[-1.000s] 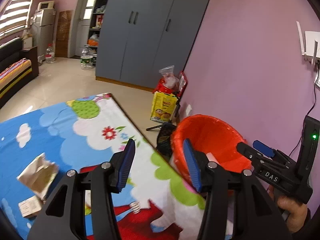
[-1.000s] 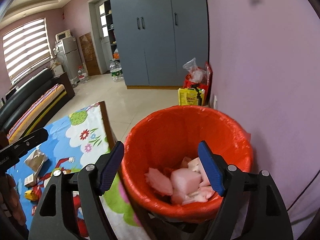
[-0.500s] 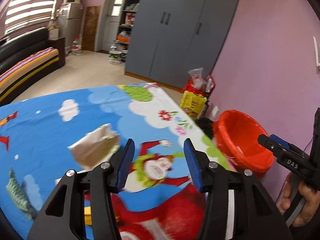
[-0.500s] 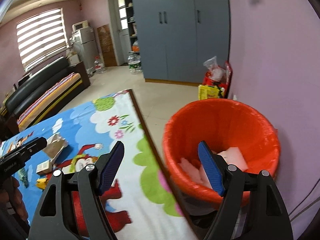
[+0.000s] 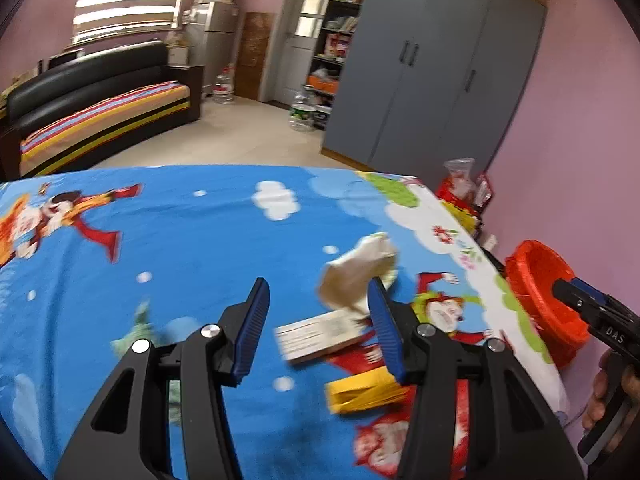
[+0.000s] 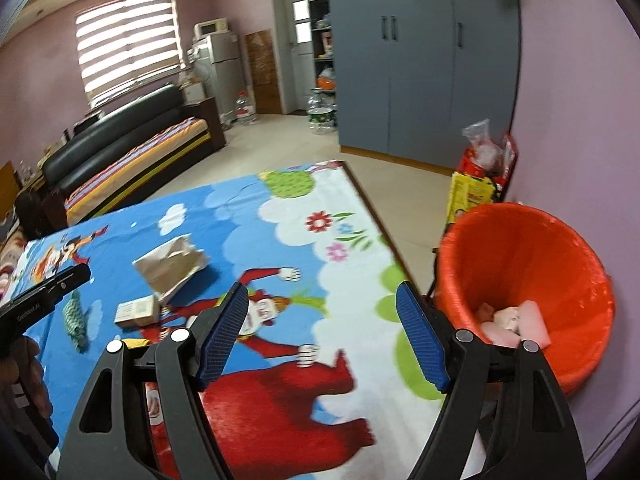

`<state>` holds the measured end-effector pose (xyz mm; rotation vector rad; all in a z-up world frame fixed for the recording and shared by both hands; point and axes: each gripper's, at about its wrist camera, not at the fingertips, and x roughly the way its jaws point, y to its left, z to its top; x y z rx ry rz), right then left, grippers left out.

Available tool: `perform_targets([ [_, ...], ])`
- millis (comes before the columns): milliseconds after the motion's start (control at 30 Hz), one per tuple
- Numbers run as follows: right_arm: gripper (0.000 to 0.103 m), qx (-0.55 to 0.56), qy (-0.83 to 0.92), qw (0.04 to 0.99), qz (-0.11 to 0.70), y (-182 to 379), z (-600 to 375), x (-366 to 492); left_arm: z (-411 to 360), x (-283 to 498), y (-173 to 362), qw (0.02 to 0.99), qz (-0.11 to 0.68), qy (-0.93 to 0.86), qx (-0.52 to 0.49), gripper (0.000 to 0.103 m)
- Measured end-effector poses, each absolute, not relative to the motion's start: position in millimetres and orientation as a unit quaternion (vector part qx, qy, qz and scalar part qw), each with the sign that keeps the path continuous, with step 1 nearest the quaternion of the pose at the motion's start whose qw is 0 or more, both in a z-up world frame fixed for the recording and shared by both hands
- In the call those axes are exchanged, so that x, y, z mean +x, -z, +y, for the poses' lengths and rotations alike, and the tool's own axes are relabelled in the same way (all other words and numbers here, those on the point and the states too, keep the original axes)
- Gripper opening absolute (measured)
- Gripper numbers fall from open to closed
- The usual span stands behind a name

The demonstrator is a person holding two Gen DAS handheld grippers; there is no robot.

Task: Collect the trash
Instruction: 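Move both tools back over the remaining trash on the bed, then grasp the green zigzag cloth with the left tool while the right tool grasps the yellow paper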

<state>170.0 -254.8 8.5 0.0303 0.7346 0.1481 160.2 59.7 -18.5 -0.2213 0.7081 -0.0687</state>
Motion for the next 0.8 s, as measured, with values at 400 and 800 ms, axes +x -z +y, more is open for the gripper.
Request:
perform_targets([
  [400,0.074,-0.007,-0.141,0.916,0.375,-1,-188,164,122,136,46,0.919,0.369,-0.035,-0.135,0.049],
  [800,0.074,-0.041,-0.19,0.897,0.398,16,-125,153,151,133,79,0.897,0.409,-0.068,-0.156,0.049],
])
